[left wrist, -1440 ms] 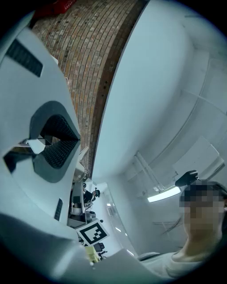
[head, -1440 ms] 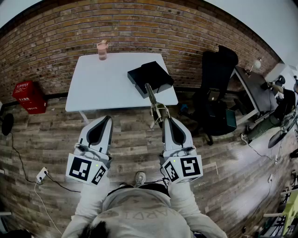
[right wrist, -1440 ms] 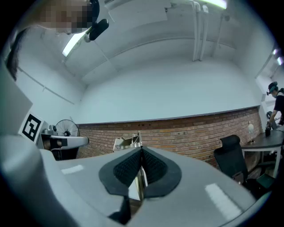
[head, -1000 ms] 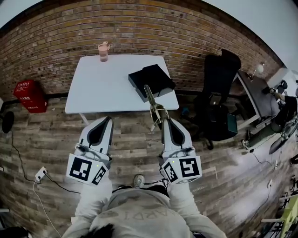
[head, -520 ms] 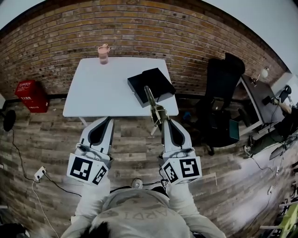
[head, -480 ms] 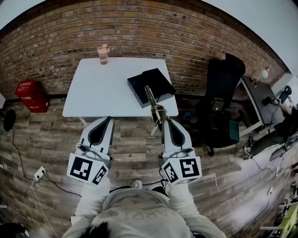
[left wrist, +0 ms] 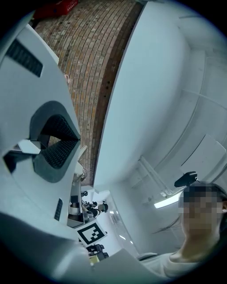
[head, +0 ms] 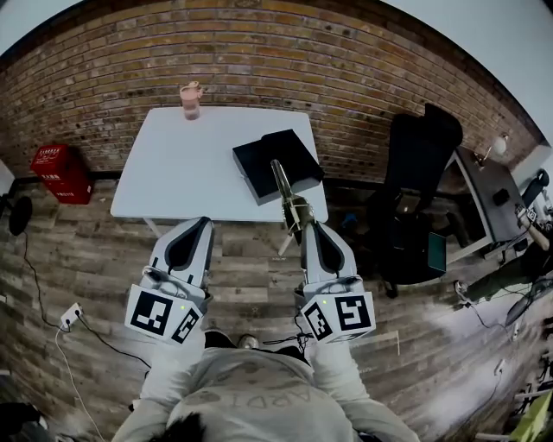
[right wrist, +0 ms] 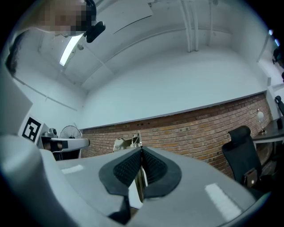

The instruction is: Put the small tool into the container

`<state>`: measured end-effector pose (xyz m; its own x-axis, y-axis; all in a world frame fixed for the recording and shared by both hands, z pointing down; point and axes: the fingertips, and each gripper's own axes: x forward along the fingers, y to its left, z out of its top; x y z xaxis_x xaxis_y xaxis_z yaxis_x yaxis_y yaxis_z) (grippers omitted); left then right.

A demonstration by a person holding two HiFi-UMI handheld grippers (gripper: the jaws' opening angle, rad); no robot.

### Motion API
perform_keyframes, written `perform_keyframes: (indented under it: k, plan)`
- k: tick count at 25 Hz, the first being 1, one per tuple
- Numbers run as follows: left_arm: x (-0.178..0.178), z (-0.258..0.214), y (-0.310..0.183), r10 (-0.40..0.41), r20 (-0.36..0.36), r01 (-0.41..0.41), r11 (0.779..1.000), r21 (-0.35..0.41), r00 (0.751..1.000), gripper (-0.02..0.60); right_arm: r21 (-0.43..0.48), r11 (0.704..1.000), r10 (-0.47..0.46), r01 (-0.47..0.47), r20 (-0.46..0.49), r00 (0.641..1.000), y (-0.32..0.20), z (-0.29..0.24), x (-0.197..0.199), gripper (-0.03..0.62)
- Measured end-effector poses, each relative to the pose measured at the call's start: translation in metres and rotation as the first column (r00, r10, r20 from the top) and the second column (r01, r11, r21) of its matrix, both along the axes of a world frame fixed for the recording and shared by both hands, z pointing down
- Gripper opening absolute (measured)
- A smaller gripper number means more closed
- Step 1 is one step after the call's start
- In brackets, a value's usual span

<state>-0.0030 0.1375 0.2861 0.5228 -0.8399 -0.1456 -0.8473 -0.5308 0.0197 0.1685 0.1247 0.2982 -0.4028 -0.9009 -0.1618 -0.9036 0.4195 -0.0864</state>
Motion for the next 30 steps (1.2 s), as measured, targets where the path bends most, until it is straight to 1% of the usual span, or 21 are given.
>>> perform_keyframes:
  k: [6,13,21,30]
  plan:
    - [0.004,0.005,-0.013,-0.008,0.005,0.008,1.0,-0.011,1.0,0.005,-0.01,1.0,-0.005,0.005,0.013,1.0,-0.014,0.007,0.005,0.012]
    - [0.0,0.008,-0.049,0.01,0.002,-0.01,1.0,-0.018,1.0,0.006,-0.01,1.0,0.017,-0.017,0.017,1.0,-0.046,0.01,0.003,0.012]
    - [-0.01,0.007,-0.108,0.052,0.008,-0.052,0.999,-0.015,0.999,0.005,-0.005,0.998,0.055,-0.055,0.018,0.998,-0.098,0.009,-0.007,0.012]
    - [-0.023,0.008,-0.183,0.105,0.019,-0.105,0.994,-0.024,0.994,0.005,-0.019,0.994,0.108,-0.107,0.019,0.994,-0.164,0.013,-0.021,0.012]
